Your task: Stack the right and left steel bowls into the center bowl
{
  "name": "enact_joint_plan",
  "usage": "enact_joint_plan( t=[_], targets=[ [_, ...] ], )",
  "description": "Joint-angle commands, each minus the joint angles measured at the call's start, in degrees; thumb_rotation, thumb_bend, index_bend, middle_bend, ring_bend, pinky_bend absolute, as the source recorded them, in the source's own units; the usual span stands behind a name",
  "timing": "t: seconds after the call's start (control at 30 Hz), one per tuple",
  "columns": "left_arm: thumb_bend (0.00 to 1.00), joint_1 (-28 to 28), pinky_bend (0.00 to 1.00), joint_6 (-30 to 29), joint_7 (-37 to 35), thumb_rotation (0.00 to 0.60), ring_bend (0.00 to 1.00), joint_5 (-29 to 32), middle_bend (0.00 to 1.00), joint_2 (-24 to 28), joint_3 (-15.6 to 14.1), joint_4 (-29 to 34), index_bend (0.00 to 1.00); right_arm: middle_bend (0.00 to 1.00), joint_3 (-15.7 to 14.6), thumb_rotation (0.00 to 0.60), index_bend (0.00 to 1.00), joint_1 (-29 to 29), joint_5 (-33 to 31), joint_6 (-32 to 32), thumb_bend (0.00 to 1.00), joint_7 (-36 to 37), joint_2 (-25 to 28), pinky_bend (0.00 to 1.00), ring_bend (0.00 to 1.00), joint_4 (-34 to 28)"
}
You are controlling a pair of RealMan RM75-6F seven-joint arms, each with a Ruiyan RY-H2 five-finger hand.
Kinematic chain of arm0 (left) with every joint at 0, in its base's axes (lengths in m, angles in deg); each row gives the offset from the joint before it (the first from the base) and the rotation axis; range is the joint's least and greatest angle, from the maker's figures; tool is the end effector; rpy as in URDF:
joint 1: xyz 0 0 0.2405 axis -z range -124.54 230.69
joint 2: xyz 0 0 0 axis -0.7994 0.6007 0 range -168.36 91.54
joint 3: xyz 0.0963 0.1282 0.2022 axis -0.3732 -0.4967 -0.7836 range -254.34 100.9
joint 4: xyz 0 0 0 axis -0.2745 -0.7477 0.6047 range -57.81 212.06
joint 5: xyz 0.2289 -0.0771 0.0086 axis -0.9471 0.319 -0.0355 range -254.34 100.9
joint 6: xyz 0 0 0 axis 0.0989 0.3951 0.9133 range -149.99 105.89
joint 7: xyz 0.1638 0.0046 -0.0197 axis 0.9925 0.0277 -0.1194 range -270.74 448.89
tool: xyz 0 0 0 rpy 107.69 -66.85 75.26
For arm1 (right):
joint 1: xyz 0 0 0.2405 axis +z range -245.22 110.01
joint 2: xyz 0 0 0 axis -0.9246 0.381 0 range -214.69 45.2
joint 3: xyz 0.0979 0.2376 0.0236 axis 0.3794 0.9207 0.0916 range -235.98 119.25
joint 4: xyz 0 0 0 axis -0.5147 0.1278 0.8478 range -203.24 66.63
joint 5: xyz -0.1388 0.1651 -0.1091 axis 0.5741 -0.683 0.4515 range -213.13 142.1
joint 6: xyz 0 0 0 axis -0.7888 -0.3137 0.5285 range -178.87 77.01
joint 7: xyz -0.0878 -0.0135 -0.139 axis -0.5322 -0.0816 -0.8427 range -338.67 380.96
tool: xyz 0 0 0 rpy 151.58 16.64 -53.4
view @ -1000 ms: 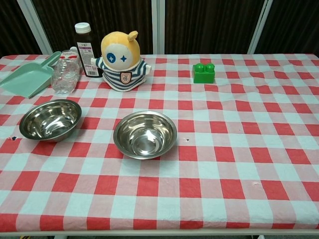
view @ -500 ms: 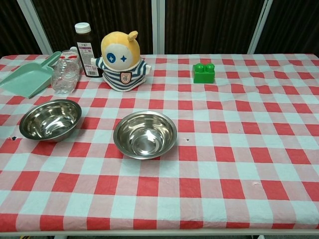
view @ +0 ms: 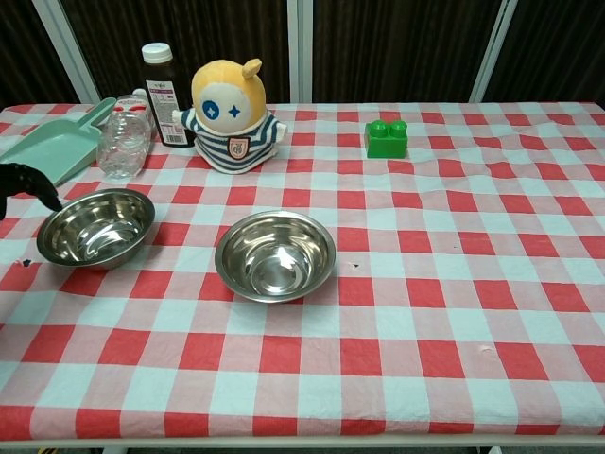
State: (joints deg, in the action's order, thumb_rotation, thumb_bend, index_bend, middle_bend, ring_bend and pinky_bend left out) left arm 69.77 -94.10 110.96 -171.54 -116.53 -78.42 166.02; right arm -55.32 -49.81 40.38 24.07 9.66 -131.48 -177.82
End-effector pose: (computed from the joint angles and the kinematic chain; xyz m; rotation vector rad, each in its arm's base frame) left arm -0.2510 0.2295 0.0012 -1.9072 -0.6493 -0.8192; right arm -0.2645 -0.2626 0.1790 1.5379 -0.7979 0.7444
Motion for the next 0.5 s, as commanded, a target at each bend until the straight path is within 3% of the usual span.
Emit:
enact_joint_plan(
  t=[0.03, 0.17, 0.5],
  targets=[
    [0.18, 1.34, 0.83, 0.93, 0.20, 0.600, 0.76, -0.48, 0.42, -1.27, 0.62, -1.03, 0.36, 0.03, 0.16, 0.600, 0.01, -0.20, -0.13, -0.21, 0.06, 0.05, -0.07, 0.00, 0.00, 0.26],
    [0.19, 2.72, 0.85, 3.14, 0.80, 0.600, 0.81, 0.75, 0.41, -2.79, 1.14, -2.18, 0.37, 0.03, 0.42, 0.600, 0.01, -0.50, -0.50, -0.64, 0.06, 0.38, -0.28, 0.00, 0.00, 0.88],
    [0.19, 3.86, 0.86, 6.42, 3.33, 0.600, 0.82, 5.27, 0.41, -7.12, 1.62, -6.20, 0.39, 0.03, 1.36, 0.600, 0.01, -0.59, -0.93, -2.02, 0.07, 1.86, -0.82, 0.00, 0.00, 2.81]
  ],
)
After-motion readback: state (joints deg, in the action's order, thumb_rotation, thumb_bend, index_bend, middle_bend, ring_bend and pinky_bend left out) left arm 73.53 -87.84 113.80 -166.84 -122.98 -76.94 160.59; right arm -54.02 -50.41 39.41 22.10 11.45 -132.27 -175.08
